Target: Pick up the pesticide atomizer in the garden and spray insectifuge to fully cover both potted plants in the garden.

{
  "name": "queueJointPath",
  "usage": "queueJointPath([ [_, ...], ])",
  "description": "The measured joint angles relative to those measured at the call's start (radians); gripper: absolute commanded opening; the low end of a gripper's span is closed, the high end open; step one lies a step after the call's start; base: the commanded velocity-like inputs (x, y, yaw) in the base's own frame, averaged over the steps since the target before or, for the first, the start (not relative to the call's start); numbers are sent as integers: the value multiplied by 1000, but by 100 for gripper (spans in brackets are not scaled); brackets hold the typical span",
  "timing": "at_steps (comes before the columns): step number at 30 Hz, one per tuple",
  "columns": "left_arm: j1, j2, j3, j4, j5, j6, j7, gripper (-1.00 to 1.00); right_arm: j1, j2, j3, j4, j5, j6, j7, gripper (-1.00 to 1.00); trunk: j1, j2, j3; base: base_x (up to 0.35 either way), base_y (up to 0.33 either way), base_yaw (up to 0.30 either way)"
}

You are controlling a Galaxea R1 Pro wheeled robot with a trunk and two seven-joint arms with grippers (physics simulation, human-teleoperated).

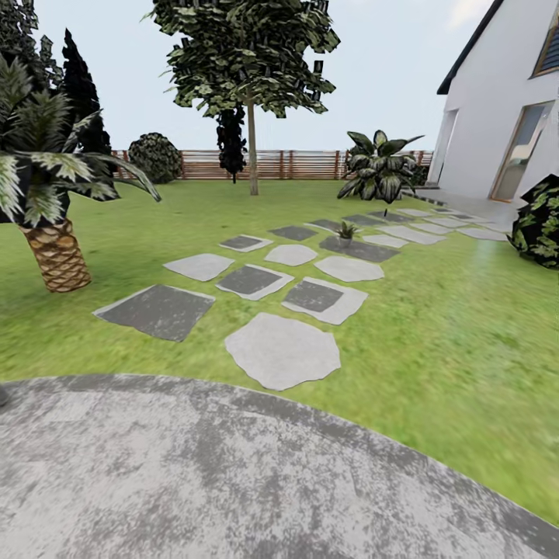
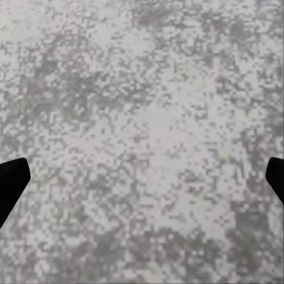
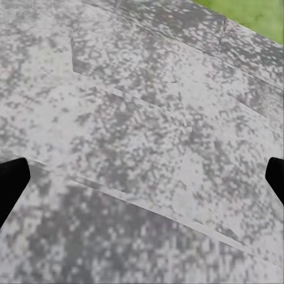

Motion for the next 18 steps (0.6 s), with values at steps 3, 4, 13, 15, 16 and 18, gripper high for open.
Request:
queueJointPath([
  [3,0,1,0,0,0,0,0,100,0,0,0,0,-1,0,-1,100,0,0,-5,339,0,-135],
  [4,0,1,0,0,0,0,0,100,0,0,0,0,-1,0,-1,100,0,0,-6,339,0,-139],
  [13,0,1,0,0,0,0,0,100,0,1,0,1,-1,0,-1,100,0,0,-20,339,0,-143],
  [15,0,1,0,1,0,0,0,100,0,1,0,1,-1,0,-1,100,0,0,-23,339,0,-155],
  [16,0,1,0,1,0,0,0,100,0,1,0,1,-1,0,-1,100,0,0,-25,339,0,-157],
  [18,0,1,0,0,0,0,0,100,0,1,0,1,-1,0,-1,100,0,0,-28,339,0,-159],
])
